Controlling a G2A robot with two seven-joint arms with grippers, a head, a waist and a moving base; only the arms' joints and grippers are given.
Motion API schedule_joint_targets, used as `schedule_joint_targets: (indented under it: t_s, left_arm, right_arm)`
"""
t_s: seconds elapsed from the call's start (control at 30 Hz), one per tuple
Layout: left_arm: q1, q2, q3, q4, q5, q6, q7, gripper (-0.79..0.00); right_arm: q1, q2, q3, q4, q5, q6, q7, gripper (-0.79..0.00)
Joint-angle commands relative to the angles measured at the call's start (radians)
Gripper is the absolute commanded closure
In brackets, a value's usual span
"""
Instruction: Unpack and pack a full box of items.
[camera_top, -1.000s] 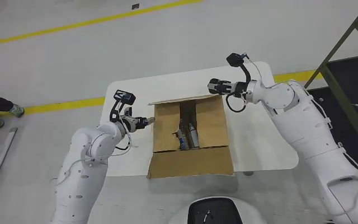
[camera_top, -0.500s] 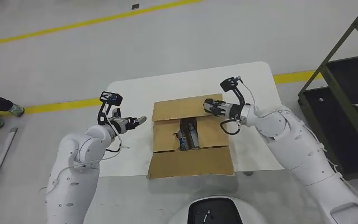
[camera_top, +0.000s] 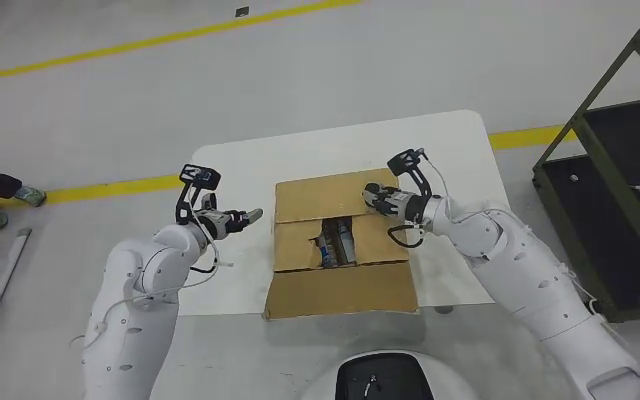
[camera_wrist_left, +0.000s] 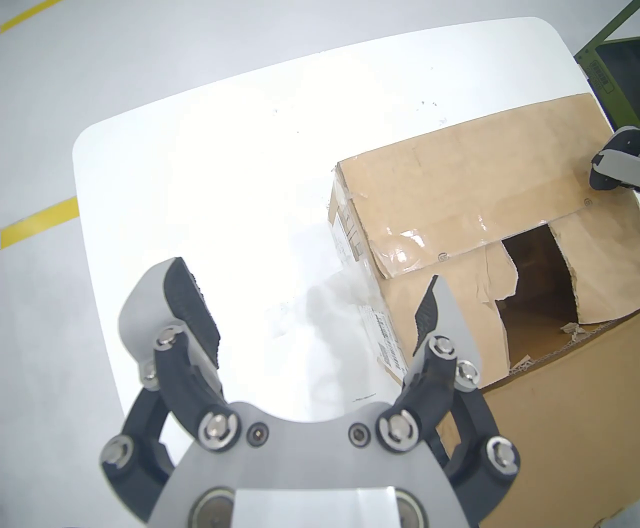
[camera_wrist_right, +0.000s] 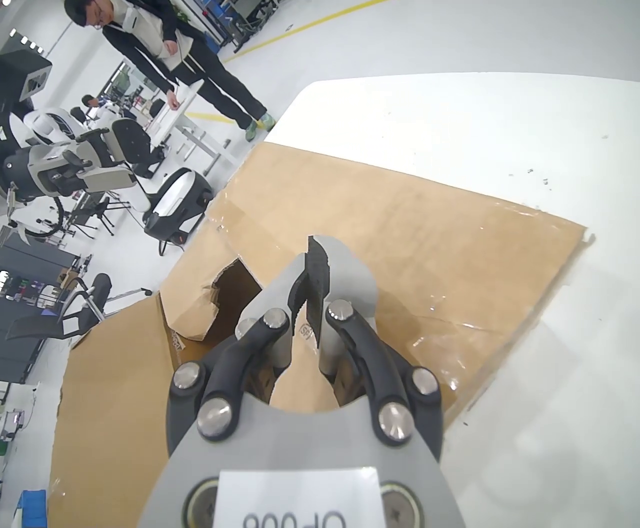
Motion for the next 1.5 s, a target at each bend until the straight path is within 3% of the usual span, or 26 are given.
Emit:
schedule_joint_targets:
  t_s: [0.0, 0.3, 0.5, 0.6, 0.8, 1.07, 1.3, 1.47]
  left_arm:
    - [0.029, 0.007, -0.017, -0.026, 0.04, -0.051, 0.007, -0.785]
    - [0.273, 0.051, -0.144, -0.104, 0.237, -0.42, 0.059, -0.785]
    - [0.398, 0.066, -0.194, -0.146, 0.24, -0.534, 0.061, -0.785]
    - [0.426, 0.07, -0.196, -0.172, 0.223, -0.581, 0.057, -0.785]
    - [0.429, 0.078, -0.176, -0.202, 0.173, -0.664, 0.053, -0.785]
    - [0.372, 0.078, -0.131, -0.211, 0.158, -0.665, 0.135, -0.785]
    - [0.276, 0.07, -0.056, -0.178, 0.122, -0.586, 0.168, -0.785]
    - [0.217, 0.061, -0.029, -0.139, 0.123, -0.454, 0.19, -0.785]
  right_arm:
    - [-0.004, 0.0, 0.003, -0.003, 0.003, -0.001, -0.008, 0.0]
    - [-0.009, 0.001, -0.002, -0.013, -0.032, -0.008, -0.021, 0.0]
    - [-0.011, -0.002, -0.013, -0.009, -0.036, -0.007, -0.025, 0.0]
    - [-0.01, -0.004, -0.015, -0.006, -0.034, -0.006, -0.024, 0.0]
    - [-0.007, -0.006, -0.022, -0.004, -0.034, -0.003, -0.021, 0.0]
    - [-0.008, -0.009, -0.028, -0.003, -0.032, -0.003, -0.022, 0.0]
    - [-0.01, -0.012, -0.034, -0.015, -0.024, 0.002, -0.021, 0.0]
    - [-0.004, -0.011, -0.015, -0.044, 0.015, 0.003, -0.003, 0.0]
